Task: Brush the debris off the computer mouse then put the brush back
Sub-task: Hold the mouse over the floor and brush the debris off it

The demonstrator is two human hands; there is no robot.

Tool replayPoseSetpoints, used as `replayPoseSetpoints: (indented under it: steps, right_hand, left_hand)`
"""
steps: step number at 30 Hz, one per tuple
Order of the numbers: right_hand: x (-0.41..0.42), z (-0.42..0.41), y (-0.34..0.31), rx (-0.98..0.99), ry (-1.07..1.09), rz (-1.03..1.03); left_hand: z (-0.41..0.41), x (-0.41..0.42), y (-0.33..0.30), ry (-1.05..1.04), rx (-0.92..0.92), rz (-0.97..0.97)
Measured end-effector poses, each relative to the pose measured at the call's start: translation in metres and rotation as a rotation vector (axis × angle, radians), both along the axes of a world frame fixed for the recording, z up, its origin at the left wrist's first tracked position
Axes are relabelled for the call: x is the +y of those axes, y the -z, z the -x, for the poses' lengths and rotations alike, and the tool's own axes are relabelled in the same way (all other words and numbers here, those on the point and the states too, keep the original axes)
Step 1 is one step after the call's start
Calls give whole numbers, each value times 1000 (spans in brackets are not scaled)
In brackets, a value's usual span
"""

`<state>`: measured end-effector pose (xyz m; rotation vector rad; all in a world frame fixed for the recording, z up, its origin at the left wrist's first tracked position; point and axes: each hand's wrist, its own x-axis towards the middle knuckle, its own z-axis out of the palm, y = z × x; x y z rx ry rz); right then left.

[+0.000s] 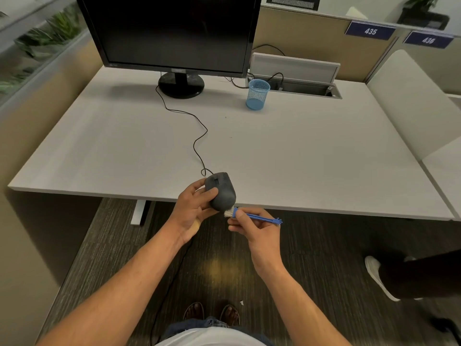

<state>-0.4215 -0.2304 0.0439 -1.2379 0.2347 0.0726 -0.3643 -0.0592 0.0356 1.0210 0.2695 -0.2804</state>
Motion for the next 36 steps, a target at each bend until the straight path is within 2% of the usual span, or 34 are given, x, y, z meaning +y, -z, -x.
replayPoseSetpoints:
  steps: [7, 15, 19, 36]
  right_hand:
    - [11, 8, 4, -10, -89, 47]
    - [-10, -3, -1, -29, 101, -24]
    - [-12, -9, -2, -19, 130, -53]
    - [17, 12, 10, -23, -55, 10]
  left_hand:
    - [1, -3, -4, 1, -5, -14]
    - [1, -1, -3, -8, 2, -21]
    - [2, -2, -2, 7, 0, -26]
    - [2, -3, 1, 22, -2, -40]
